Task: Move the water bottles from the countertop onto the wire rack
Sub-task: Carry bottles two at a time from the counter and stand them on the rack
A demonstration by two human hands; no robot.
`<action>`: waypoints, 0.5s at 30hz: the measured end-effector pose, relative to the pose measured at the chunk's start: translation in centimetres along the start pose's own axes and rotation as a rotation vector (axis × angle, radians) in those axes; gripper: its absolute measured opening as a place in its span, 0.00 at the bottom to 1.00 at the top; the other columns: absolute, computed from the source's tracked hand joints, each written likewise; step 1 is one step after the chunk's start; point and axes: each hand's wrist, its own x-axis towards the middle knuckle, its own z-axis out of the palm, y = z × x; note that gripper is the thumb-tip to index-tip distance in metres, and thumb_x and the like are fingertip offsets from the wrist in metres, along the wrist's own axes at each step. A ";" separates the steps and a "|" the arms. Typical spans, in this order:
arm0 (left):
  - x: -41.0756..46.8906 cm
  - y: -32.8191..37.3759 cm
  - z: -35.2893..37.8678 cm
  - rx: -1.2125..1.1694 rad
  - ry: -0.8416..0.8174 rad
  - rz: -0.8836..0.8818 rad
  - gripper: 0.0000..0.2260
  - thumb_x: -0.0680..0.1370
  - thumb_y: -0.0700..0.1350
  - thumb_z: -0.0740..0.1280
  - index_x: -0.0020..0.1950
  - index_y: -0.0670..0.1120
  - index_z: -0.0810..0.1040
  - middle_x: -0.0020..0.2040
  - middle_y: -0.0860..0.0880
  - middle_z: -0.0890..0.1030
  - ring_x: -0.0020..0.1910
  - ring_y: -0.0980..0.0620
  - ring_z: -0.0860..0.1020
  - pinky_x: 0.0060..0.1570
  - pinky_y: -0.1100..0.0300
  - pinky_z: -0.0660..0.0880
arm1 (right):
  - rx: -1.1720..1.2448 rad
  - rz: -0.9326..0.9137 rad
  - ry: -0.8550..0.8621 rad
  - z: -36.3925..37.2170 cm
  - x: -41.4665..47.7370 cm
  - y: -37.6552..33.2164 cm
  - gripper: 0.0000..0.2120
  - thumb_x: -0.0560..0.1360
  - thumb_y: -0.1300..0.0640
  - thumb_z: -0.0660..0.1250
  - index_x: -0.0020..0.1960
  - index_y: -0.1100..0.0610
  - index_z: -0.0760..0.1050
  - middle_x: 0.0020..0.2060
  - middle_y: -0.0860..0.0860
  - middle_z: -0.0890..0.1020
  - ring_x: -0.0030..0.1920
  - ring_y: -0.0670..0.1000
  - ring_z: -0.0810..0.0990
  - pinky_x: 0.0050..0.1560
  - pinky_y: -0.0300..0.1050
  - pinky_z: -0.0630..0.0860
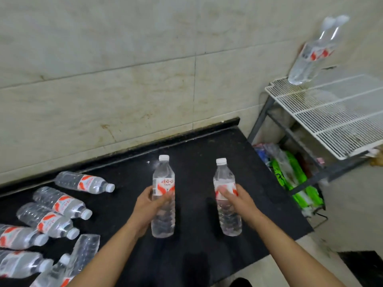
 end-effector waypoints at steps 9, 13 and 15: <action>-3.4 9.2 9.7 -0.326 -0.330 0.130 0.21 0.71 0.52 0.76 0.57 0.41 0.77 0.42 0.43 0.83 0.36 0.46 0.83 0.38 0.53 0.79 | 0.785 -0.126 -0.131 -7.1 -6.8 -7.5 0.19 0.79 0.49 0.58 0.56 0.62 0.79 0.43 0.59 0.81 0.42 0.57 0.81 0.50 0.54 0.77; -6.3 12.0 14.4 -0.341 -0.385 0.218 0.20 0.71 0.58 0.73 0.53 0.44 0.77 0.37 0.46 0.80 0.32 0.50 0.80 0.34 0.56 0.77 | 0.762 -0.158 -0.204 -11.1 -8.9 -7.9 0.29 0.69 0.38 0.74 0.55 0.62 0.76 0.41 0.58 0.77 0.40 0.55 0.78 0.44 0.49 0.77; -7.9 13.0 17.0 -0.341 -0.368 0.268 0.19 0.69 0.58 0.75 0.51 0.46 0.79 0.36 0.48 0.80 0.32 0.51 0.79 0.35 0.57 0.77 | 0.794 -0.167 -0.236 -13.9 -9.9 -7.6 0.35 0.56 0.40 0.84 0.50 0.61 0.76 0.37 0.57 0.75 0.38 0.55 0.75 0.41 0.47 0.74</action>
